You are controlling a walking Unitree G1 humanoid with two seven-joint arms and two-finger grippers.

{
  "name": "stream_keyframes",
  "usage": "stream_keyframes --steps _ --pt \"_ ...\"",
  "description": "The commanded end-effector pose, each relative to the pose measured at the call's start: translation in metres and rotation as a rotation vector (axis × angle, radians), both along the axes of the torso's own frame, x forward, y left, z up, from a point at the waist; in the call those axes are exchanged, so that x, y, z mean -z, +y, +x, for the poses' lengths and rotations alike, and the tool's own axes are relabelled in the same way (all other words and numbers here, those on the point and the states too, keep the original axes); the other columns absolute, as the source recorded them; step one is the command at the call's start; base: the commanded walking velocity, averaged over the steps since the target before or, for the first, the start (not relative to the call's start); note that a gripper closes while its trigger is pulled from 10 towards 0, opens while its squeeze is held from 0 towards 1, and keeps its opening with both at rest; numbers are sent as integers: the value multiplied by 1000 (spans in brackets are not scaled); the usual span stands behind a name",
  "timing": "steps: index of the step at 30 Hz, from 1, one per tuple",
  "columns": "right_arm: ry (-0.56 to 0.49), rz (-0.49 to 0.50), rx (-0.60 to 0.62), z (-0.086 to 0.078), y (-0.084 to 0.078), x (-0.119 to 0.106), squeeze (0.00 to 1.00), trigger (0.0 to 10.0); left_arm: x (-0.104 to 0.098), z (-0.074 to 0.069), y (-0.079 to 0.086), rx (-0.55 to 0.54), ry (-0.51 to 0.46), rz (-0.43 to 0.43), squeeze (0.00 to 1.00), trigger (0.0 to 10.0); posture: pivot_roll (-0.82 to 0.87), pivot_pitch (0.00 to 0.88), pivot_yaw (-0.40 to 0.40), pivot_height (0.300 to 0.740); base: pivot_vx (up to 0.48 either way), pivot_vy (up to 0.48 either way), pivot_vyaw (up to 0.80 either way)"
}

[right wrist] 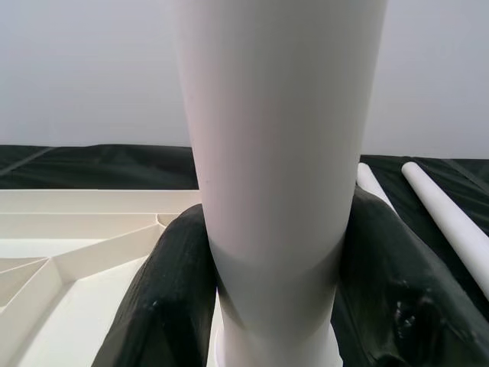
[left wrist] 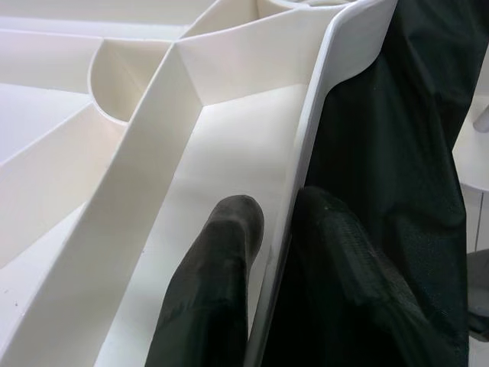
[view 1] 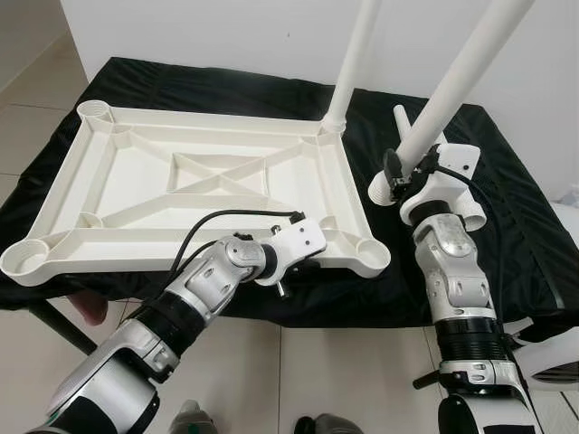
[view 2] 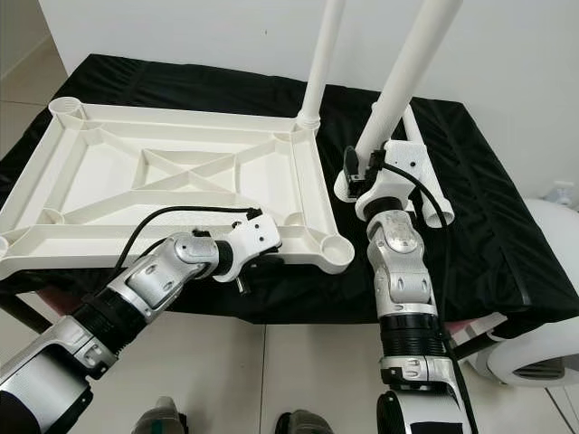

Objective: Building children table

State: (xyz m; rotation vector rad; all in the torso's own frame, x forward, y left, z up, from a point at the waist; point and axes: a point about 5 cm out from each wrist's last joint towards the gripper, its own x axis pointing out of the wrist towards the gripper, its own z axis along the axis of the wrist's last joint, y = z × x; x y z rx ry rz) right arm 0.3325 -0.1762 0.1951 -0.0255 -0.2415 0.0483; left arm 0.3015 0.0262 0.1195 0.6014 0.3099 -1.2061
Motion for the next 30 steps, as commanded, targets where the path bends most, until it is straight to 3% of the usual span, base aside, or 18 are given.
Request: stream_keyframes --steps 1,6,9,14,30 --pt "2 -13 -5 -2 -3 -1 0 10000 9 -12 -4 136 95 54 0 10000 26 0 -72 740 0 0 0" --pt "20 -17 -34 -5 0 3 0 10000 7 -7 -5 90 82 47 0 10000 27 2 -73 740 0 0 0" --pt "72 -30 -77 -11 6 11 0 10000 6 1 -4 17 67 49 0 10000 23 16 -73 740 0 0 0" --pt "142 -37 -125 -19 9 20 0 10000 6 6 3 -16 64 57 0 10000 21 24 -69 740 0 0 0" --pt "174 20 -266 -38 9 13 0 10000 3 14 10 -58 61 64 0 10000 13 41 -62 740 0 0 0"
